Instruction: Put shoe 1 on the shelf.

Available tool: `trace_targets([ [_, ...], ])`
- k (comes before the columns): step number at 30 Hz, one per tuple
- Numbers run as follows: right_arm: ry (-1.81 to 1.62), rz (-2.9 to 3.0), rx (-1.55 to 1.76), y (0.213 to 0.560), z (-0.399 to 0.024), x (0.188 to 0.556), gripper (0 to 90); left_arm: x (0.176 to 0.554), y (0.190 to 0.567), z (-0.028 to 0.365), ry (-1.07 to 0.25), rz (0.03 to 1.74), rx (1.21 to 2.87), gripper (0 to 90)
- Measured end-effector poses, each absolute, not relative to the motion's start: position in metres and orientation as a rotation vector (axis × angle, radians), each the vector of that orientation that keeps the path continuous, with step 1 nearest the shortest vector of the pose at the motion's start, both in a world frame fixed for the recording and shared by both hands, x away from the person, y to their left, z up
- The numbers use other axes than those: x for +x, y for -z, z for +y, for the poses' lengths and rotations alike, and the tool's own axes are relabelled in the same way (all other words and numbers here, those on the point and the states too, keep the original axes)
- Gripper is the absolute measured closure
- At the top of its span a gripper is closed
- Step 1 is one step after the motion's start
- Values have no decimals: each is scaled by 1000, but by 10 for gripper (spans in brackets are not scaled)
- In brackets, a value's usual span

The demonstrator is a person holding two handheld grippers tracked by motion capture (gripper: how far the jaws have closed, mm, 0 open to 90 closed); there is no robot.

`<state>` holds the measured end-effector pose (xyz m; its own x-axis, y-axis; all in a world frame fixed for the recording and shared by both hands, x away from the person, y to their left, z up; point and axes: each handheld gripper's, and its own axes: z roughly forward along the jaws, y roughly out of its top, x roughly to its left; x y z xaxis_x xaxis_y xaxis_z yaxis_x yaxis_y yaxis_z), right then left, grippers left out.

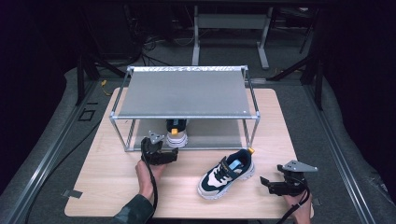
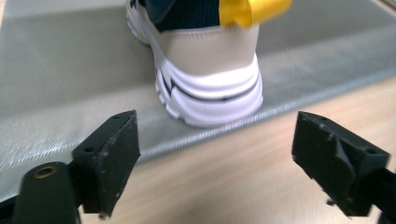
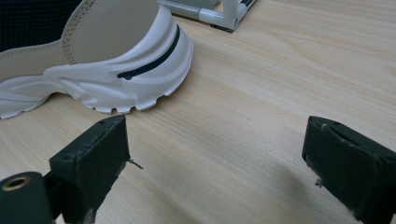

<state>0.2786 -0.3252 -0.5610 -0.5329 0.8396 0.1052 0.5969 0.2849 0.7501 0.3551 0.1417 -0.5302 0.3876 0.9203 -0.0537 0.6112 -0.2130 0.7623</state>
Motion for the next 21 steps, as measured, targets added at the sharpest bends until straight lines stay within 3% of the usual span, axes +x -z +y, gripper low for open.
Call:
trace_targets([
  [11, -1111, 2252, 1308, 561, -325, 279, 71, 333, 529, 169, -540, 1281, 2034, 26],
  [21, -1103, 2254, 1308, 562, -324, 279, 74, 316, 533, 199, -535, 1300, 2072, 1],
])
